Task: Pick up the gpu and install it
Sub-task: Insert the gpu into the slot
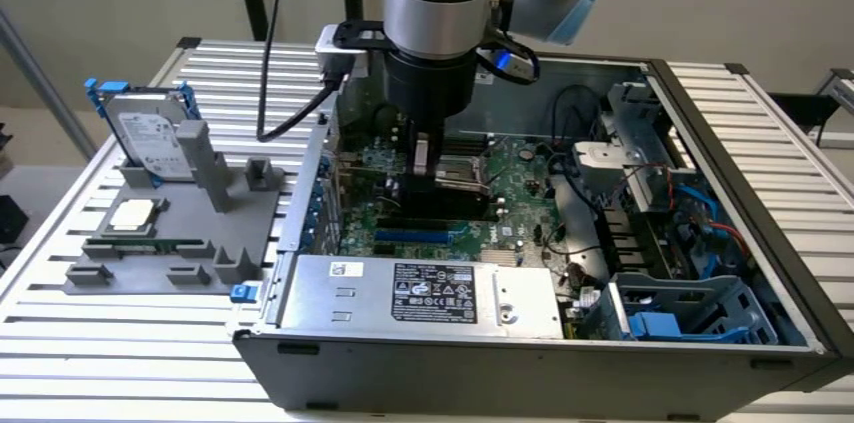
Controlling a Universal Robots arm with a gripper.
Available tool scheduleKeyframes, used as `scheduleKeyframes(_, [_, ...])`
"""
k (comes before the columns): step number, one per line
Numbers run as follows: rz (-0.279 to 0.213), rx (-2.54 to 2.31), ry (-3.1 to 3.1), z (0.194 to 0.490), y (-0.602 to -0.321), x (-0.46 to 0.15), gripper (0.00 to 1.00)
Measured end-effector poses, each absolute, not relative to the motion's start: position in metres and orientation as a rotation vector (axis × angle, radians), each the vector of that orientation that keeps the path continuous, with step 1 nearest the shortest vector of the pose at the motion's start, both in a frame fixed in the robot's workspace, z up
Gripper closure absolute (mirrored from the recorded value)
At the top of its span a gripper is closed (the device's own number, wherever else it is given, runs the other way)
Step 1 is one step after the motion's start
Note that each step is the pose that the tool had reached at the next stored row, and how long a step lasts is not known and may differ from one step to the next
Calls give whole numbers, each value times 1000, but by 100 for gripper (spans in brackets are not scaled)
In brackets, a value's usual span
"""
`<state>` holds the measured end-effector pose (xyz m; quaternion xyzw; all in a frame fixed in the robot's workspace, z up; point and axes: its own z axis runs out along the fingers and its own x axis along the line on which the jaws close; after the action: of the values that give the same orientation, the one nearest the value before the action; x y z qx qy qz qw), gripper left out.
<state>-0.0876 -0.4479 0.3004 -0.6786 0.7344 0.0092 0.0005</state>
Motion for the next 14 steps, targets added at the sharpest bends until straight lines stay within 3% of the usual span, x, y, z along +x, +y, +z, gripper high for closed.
scheduleKeyframes(14, [29, -2137, 2301, 275, -448, -90, 73])
